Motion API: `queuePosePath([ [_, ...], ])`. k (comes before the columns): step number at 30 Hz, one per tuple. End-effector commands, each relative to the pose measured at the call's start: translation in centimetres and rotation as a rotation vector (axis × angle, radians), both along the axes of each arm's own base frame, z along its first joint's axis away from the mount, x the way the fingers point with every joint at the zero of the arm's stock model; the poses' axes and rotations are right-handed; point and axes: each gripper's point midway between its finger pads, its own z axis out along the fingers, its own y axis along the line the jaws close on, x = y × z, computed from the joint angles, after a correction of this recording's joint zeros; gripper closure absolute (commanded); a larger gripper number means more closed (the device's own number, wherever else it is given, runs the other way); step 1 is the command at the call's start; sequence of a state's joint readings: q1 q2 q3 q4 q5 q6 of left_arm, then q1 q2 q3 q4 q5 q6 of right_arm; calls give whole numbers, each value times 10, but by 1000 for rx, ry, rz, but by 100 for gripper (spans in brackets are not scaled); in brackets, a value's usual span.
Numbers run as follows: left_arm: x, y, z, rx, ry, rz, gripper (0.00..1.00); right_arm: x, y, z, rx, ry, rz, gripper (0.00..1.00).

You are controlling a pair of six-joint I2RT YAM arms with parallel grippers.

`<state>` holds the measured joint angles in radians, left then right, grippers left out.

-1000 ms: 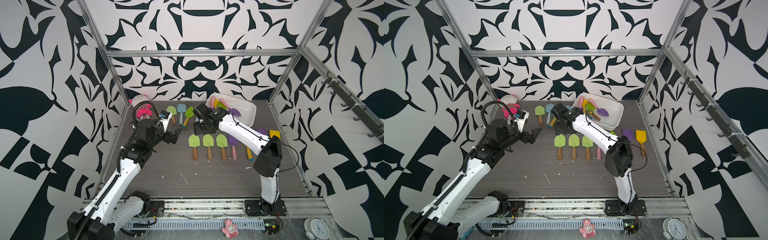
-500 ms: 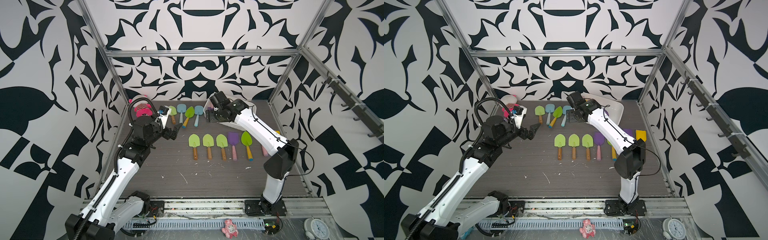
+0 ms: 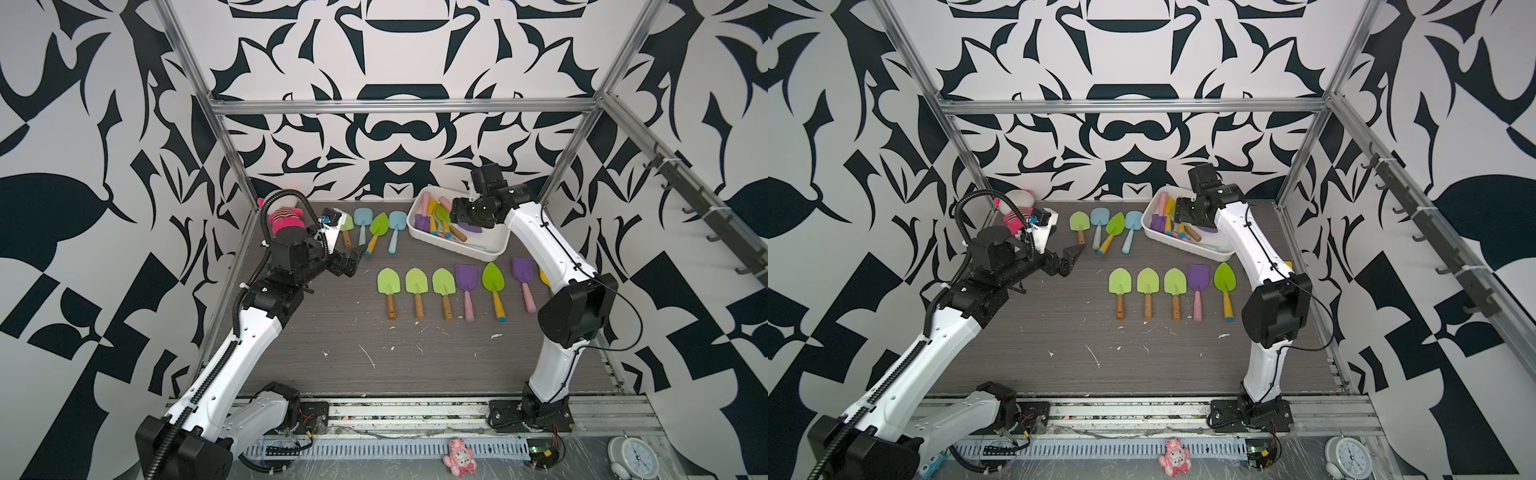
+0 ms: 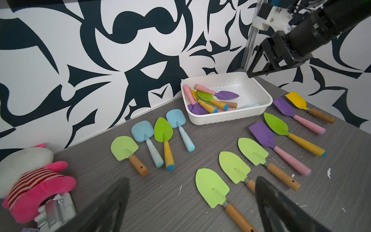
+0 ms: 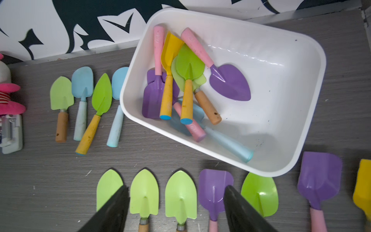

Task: Take the shovel out of the storage box
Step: Pick up the shovel from the storage box.

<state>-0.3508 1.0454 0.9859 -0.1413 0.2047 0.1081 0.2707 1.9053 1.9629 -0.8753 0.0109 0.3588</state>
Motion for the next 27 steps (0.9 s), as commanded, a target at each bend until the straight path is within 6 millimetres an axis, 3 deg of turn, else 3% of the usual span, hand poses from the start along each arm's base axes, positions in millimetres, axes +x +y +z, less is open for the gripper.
queuePosePath([
  [1, 3, -4, 20, -29, -38, -18, 1, 30, -7, 6, -49, -77, 86, 28],
  [4, 7, -8, 20, -34, -30, -30, 1, 54, -21, -6, -106, -91, 129, 35],
  [13, 26, -29, 20, -77, 27, -101, 1, 119, -43, -35, -146, -241, 283, 42],
  [27, 68, -53, 0, -83, 107, -128, 1, 184, -55, -92, -163, -308, 399, 44],
])
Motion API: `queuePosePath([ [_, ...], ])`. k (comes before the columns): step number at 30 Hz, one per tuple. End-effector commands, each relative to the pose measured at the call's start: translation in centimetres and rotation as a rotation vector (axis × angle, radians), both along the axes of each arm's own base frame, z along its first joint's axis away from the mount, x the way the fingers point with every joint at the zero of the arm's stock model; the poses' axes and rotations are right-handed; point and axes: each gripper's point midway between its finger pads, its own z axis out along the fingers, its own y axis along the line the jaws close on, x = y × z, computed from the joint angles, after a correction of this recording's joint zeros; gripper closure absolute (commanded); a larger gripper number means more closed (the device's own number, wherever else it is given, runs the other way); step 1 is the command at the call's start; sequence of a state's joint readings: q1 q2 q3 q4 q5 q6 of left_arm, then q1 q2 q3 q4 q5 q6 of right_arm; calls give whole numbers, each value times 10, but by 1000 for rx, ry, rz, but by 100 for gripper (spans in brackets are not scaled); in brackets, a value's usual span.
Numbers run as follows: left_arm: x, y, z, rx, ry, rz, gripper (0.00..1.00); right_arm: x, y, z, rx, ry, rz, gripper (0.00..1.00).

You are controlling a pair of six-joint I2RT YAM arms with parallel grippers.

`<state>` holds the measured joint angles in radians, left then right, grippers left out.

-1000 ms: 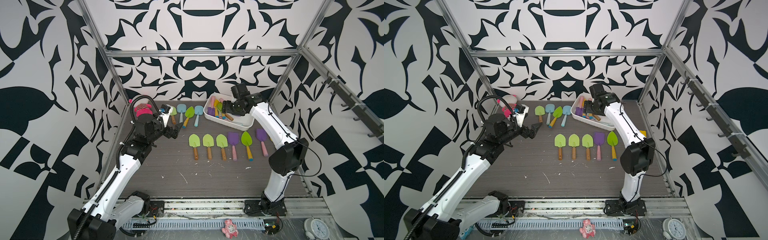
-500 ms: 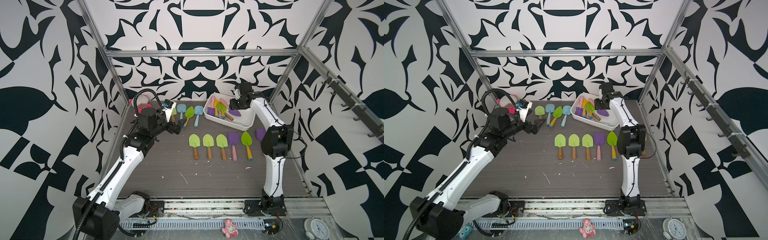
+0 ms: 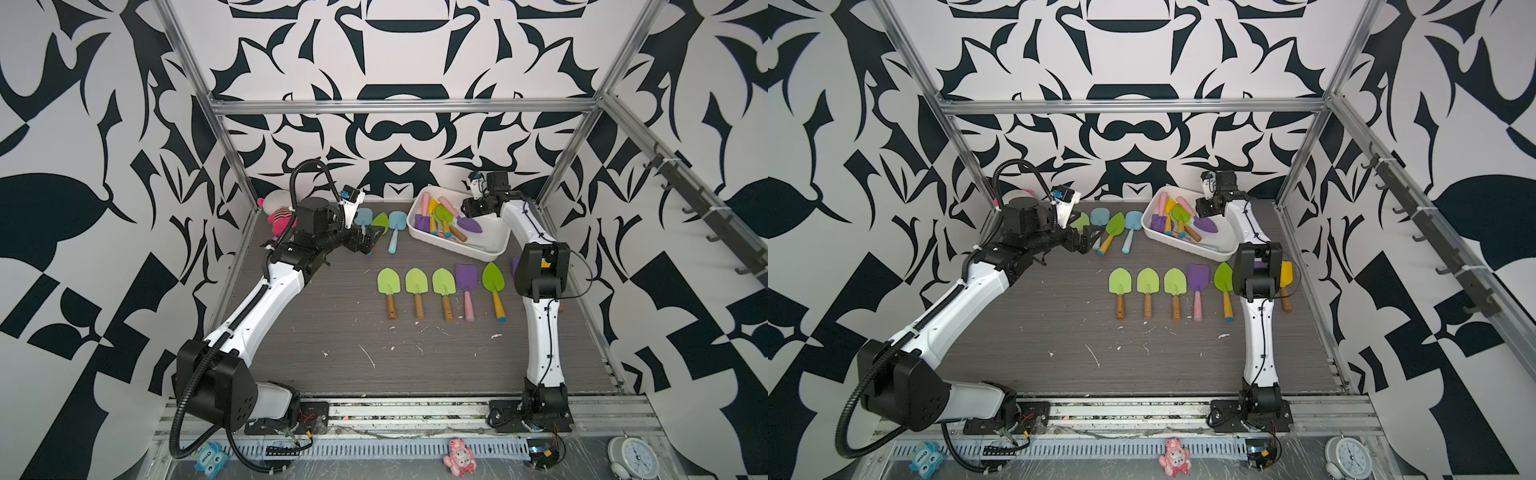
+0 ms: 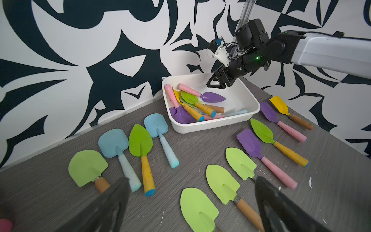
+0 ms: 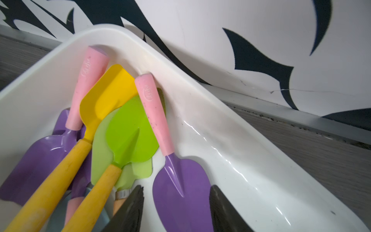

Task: Take the shovel out of the storage box
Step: Pick up the shovel from the storage box.

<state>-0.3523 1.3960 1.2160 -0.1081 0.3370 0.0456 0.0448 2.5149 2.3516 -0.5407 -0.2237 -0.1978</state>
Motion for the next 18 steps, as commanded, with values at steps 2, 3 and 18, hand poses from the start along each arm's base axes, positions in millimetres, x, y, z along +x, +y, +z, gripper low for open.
queuePosePath([
  [2, 7, -8, 12, -32, -19, -17, 1, 18, 10, 31, 3, -115, 81, 43],
  [3, 9, -9, 9, -32, -13, -16, 1, 20, 11, 27, 3, -117, 91, 43],
  [18, 26, -18, -4, -27, 24, -18, 1, 31, 11, -18, -32, -97, 126, 43],
])
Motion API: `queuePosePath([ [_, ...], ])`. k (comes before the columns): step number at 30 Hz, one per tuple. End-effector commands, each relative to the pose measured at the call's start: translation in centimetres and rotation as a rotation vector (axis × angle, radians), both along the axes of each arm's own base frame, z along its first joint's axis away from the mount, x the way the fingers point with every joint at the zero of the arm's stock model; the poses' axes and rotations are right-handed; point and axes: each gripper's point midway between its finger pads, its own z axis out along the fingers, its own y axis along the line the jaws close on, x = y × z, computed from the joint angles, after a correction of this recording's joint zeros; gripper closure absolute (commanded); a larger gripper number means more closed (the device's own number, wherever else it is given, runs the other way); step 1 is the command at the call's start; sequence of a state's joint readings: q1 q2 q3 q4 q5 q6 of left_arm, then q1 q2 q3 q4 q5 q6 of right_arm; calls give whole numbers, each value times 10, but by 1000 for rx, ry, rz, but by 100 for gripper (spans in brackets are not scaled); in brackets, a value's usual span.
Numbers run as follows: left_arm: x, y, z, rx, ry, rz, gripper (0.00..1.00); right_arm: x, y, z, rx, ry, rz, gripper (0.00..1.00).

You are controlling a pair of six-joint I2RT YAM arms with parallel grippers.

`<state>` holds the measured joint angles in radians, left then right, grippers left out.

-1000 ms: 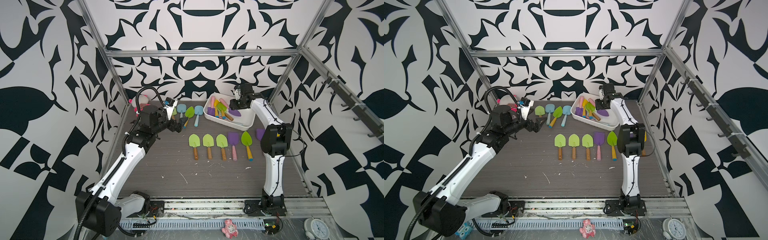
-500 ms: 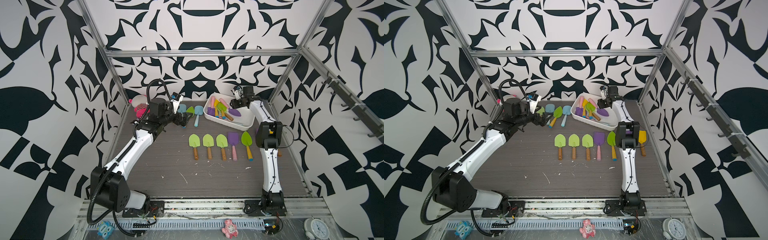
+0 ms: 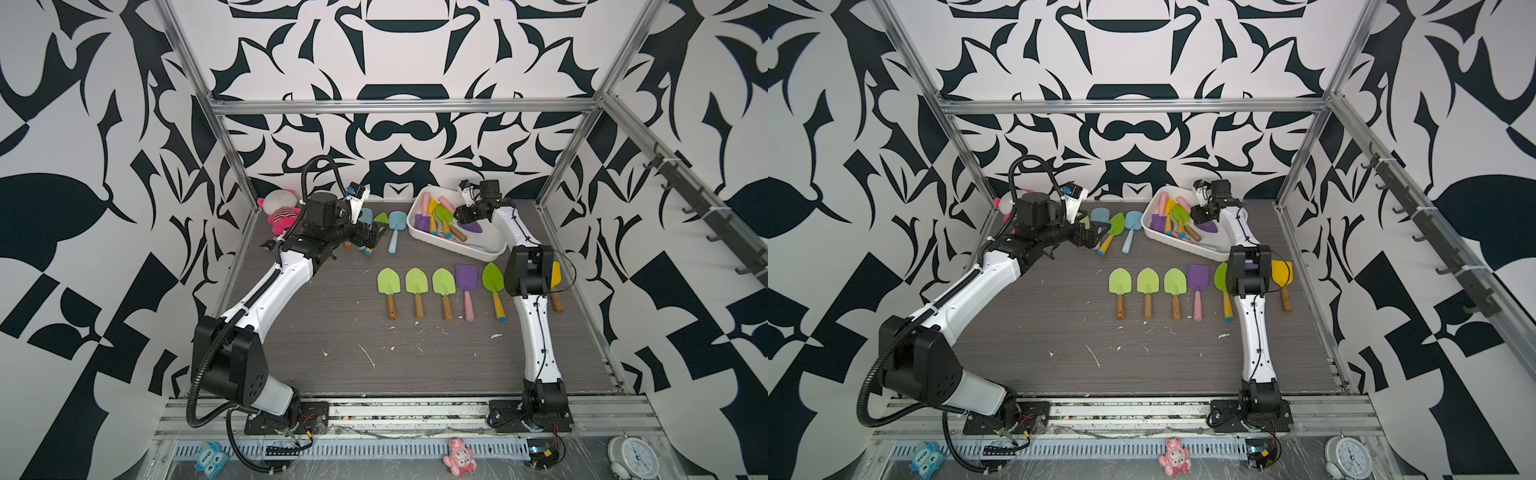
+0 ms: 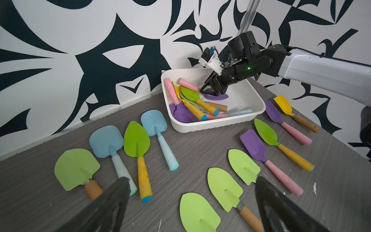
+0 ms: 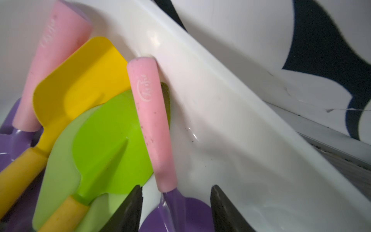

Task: Take the shovel out of the storage box
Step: Pick up the shovel from the storage box.

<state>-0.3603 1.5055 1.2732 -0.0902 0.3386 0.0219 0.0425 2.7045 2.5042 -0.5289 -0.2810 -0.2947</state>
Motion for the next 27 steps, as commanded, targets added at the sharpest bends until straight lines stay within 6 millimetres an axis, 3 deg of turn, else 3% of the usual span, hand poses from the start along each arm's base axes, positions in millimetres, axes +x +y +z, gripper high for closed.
queuePosePath([
  [1, 4, -6, 11, -22, -22, -15, 0, 12, 0, 32, -19, -95, 21, 43],
  [7, 3, -5, 9, -13, -14, -13, 1, 12, -3, 12, -69, -78, 43, 51],
  [14, -1, -4, 9, -1, -13, -18, 1, 12, -2, 8, -85, -81, 75, 68],
  [27, -5, -4, 10, 2, -17, -32, 1, 19, 5, 42, -86, -190, 127, 87],
])
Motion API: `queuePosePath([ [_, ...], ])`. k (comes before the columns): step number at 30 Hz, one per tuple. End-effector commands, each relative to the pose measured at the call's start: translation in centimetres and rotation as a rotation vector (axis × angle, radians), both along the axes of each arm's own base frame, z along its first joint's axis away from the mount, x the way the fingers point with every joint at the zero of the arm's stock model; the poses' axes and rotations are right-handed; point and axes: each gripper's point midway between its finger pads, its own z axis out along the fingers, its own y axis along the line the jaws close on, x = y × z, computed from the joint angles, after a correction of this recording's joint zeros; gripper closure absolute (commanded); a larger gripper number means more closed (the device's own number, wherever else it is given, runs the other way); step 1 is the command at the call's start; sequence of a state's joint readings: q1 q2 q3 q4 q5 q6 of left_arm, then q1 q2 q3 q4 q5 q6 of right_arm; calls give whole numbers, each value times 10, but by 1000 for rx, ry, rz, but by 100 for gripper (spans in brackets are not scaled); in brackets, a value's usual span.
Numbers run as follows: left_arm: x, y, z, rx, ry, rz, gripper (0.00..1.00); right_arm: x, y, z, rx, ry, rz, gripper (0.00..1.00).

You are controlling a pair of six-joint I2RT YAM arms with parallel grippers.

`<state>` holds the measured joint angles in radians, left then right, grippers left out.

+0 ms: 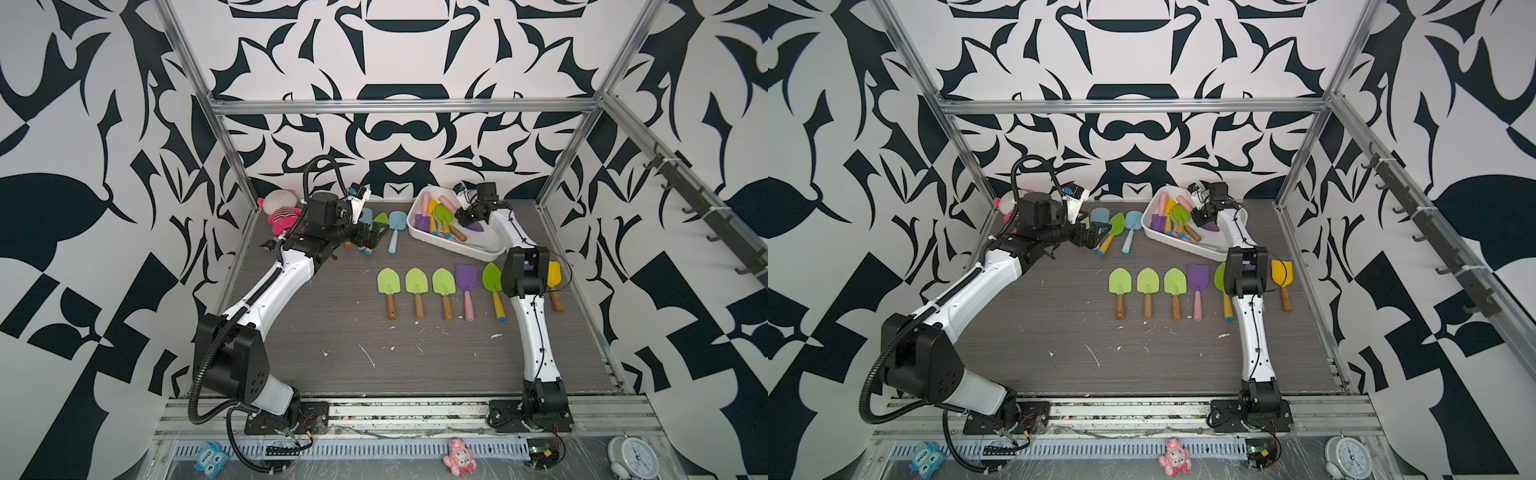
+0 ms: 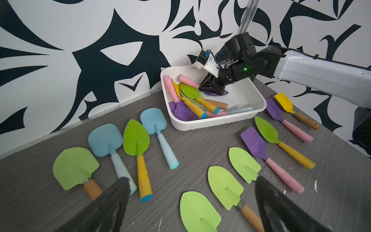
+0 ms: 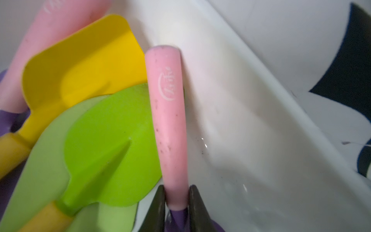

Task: Take the shovel out of the storage box
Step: Pick up the shovel from the storage box.

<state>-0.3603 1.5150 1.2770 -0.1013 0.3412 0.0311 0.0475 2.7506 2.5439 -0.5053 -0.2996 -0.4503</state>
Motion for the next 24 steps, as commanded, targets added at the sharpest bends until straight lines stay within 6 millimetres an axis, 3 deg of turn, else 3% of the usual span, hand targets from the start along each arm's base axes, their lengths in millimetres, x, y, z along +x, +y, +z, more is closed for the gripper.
queuePosePath([
  [1, -6, -3, 15, -10, -27, -27, 1, 13, -2, 56, 8, -138, 8, 89],
  [13, -4, -5, 24, -63, -37, -17, 1, 3, -4, 103, -25, -290, 40, 98],
  [14, -3, -5, 26, -70, -39, -15, 0, 1, -5, 95, -37, -286, 46, 99],
  [15, -2, -7, 26, -77, -38, -17, 0, -2, -4, 113, -36, -319, 53, 99],
  [24, 24, -20, 38, -185, 84, 14, 1, -35, 8, 147, -37, -392, 162, 100],
])
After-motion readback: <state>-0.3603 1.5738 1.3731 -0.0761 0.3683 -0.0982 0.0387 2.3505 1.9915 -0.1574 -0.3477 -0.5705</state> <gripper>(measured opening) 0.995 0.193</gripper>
